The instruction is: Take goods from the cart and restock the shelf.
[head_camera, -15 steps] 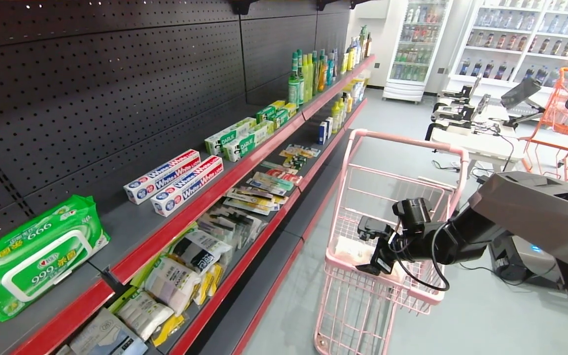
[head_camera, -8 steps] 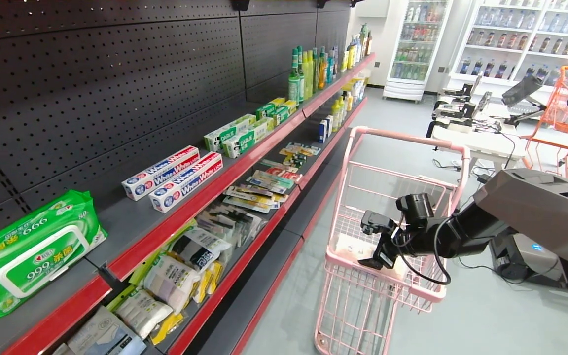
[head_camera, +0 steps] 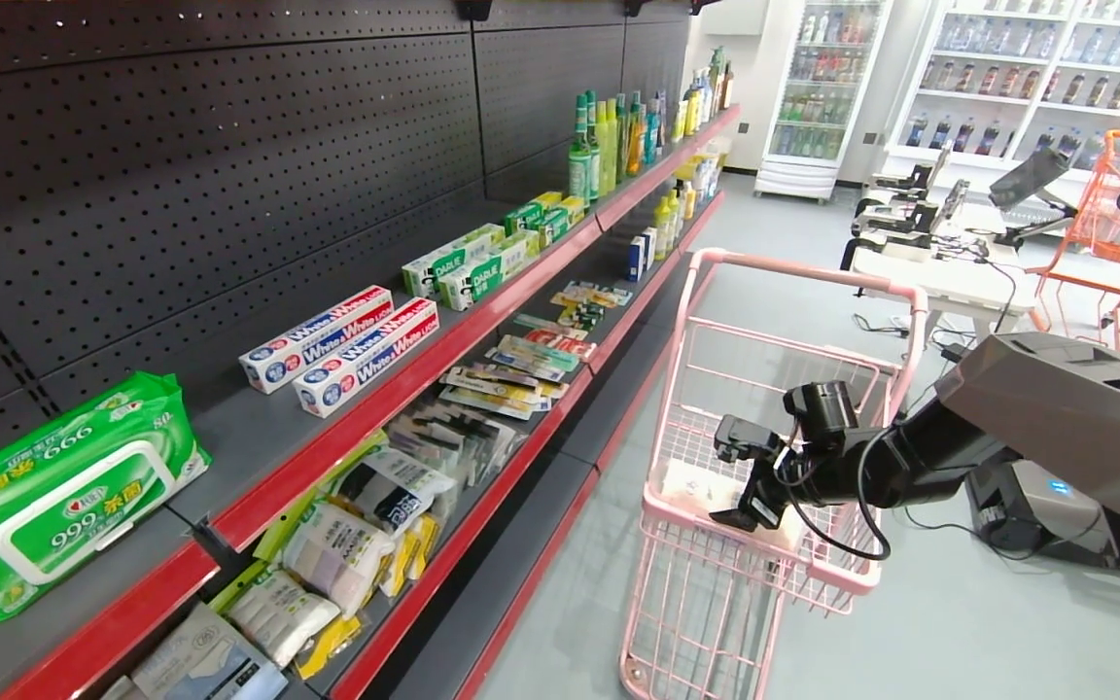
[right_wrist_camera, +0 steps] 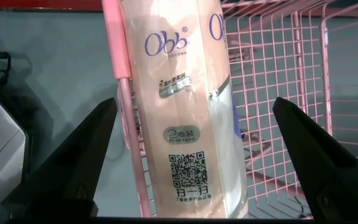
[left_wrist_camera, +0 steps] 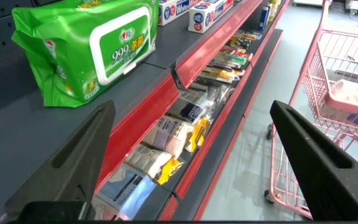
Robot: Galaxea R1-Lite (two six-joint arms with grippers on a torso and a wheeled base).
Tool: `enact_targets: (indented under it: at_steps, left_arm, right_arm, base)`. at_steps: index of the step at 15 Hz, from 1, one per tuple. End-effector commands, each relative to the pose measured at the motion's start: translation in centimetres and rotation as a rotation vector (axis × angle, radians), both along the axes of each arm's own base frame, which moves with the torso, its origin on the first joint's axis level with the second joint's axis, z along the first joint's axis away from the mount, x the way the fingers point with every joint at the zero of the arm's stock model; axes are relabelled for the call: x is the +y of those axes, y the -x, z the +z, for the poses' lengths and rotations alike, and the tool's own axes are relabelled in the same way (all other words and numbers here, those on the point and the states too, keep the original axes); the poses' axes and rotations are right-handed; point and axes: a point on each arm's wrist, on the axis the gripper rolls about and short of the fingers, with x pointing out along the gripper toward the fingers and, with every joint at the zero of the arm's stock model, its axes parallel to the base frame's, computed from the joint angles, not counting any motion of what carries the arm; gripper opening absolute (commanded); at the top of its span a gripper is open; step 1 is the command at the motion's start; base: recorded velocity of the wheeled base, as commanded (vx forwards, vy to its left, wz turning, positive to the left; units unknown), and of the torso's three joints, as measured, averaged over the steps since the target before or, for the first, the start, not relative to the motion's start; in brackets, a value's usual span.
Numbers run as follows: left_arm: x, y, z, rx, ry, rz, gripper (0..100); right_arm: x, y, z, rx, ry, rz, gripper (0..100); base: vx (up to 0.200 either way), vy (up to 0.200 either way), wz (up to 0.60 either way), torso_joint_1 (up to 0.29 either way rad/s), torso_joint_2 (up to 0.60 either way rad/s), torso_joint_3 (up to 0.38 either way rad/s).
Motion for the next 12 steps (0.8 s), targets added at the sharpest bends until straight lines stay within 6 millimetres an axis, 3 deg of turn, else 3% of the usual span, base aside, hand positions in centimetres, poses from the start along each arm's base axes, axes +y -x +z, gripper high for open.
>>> enact_targets:
  at_steps: [1, 7, 12]
  left_arm:
    - [0.0, 0.0, 0.0, 0.002, 0.0, 0.0, 100]
    - [0.0, 0.0, 0.0, 0.002, 0.0, 0.0, 100]
    - [0.0, 0.0, 0.0, 0.002, 0.0, 0.0, 100]
  right_arm:
    - [0.0, 0.0, -0.2, 0.004, 0.0, 0.001, 100]
    - [0.1, -1.2, -0.1, -0.026, -0.012, -0.003, 100]
    - [0.3, -2.0, -1.1, -0.02, -0.014, -0.001, 100]
  base:
    - [0.0, 0.0, 0.0, -0.149, 0.32, 0.173]
    - [0.0, 0.0, 0.0, -0.036, 0.09, 0.045]
    - [0.0, 0.0, 0.0, 0.0, 0.0, 0.0]
